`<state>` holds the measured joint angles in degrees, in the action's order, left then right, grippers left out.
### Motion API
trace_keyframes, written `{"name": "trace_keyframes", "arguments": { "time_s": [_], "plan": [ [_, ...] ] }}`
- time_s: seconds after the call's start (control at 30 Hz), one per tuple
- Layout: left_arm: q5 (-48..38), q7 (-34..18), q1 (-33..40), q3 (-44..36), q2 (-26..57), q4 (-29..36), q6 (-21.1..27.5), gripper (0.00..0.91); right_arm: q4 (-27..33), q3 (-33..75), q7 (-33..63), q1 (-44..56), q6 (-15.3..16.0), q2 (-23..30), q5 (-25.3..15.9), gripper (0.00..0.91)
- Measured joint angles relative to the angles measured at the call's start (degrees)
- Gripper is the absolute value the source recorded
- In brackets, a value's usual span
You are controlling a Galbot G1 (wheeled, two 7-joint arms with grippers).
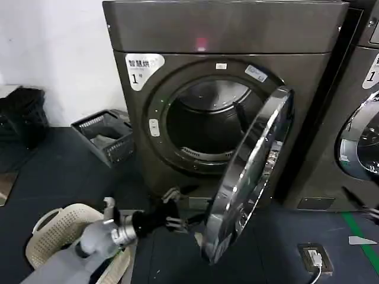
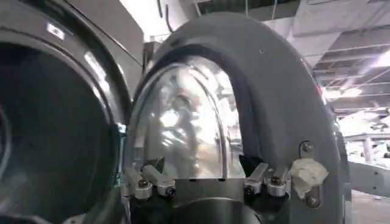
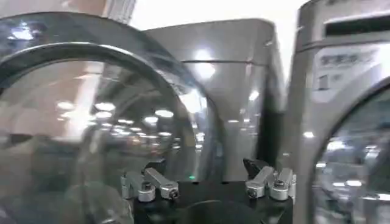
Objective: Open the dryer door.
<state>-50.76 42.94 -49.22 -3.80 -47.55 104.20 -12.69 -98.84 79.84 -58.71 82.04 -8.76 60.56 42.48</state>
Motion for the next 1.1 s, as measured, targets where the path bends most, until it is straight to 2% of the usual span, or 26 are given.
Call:
{"name": "trace_keyframes", "arguments": {
  "time_s": [0.4, 0.73, 1.1],
  "plan": [
    [0.63, 0.06, 6.82, -9.95, -4.49, -3.00, -0.77, 0.907, -4.51, 10.02, 1.38, 6.21, 0.99, 4.10, 3.54, 0.907],
    [1.45, -0.73, 10.63, -14.89, -9.95, -7.24, -1.41, 0.907, -8.13, 16.46, 3.34, 9.67, 1.69, 6.04, 3.41, 0.907],
    [1.48, -3.41, 13.89, -16.36, -16.28, -13.79, -1.05, 0.907, -8.68, 18.01, 3.37, 10.16, 1.69, 7.04, 3.34, 0.907]
  ]
}}
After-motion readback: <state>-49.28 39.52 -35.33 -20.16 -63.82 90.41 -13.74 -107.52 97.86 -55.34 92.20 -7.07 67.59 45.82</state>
